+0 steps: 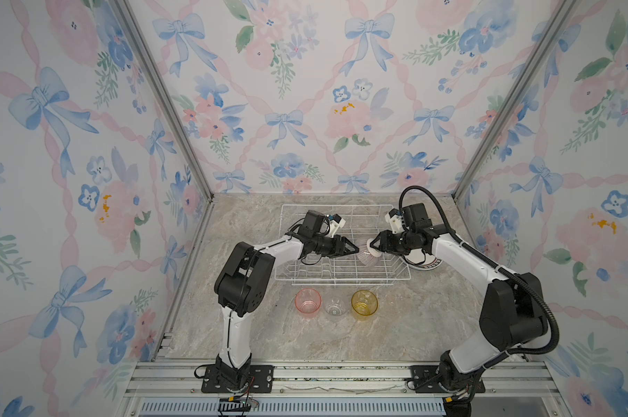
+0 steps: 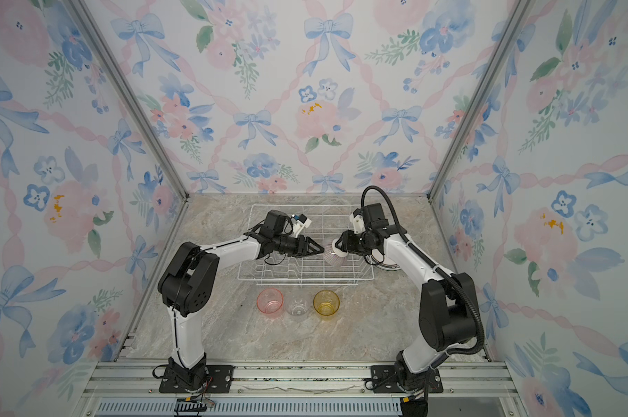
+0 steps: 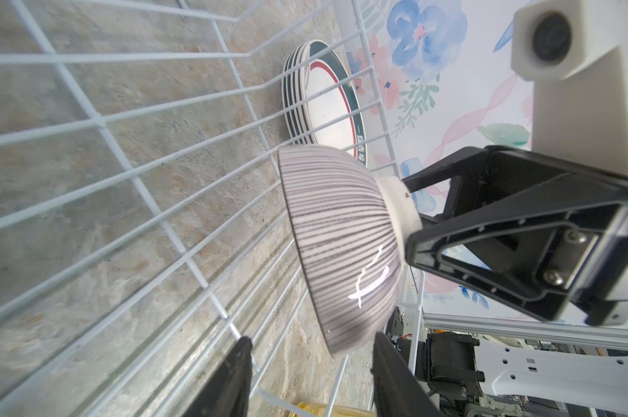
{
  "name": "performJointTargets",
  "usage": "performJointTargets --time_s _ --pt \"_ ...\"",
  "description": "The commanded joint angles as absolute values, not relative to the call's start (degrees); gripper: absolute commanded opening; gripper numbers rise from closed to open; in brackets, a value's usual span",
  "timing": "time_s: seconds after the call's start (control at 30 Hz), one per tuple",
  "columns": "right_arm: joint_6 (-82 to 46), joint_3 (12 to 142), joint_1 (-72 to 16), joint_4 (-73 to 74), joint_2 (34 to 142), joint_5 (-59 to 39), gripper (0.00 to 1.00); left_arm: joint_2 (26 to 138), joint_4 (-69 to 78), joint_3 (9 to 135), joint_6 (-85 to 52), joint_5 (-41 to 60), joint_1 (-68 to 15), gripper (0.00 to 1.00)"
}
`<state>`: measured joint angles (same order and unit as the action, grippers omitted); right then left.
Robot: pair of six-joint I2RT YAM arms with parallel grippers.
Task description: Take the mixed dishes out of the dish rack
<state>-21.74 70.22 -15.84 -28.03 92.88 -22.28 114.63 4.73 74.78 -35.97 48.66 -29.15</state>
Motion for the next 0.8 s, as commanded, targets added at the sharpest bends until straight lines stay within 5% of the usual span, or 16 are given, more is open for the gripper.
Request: performJointTargets --time_s 0.0,0.63,0.67,0.73,0.77 --pt "-23.2 69.63 -15.6 -24.73 91.32 -24.86 0.2 115.66 11.63 73.74 -39.27 51.6 -29.68 0.5" --pt "-26.74 67.49 -15.73 -18.61 94.17 -28.86 0.2 116.65 17.22 72.86 -41.76 54.69 -31.12 0.28" --pt "-26.89 67.46 -15.81 -18.5 94.28 -28.88 0.2 116.58 17.18 72.95 -41.75 54.54 -31.11 0.24" --pt "-26.86 67.41 -15.91 -18.47 94.49 -29.09 0.2 116.8 17.7 73.2 -41.91 54.67 -31.11 0.0" --pt "-26.79 67.33 -16.06 -18.53 94.49 -29.14 0.2 116.71 18.06 73.21 -41.99 54.59 -31.14 0.0"
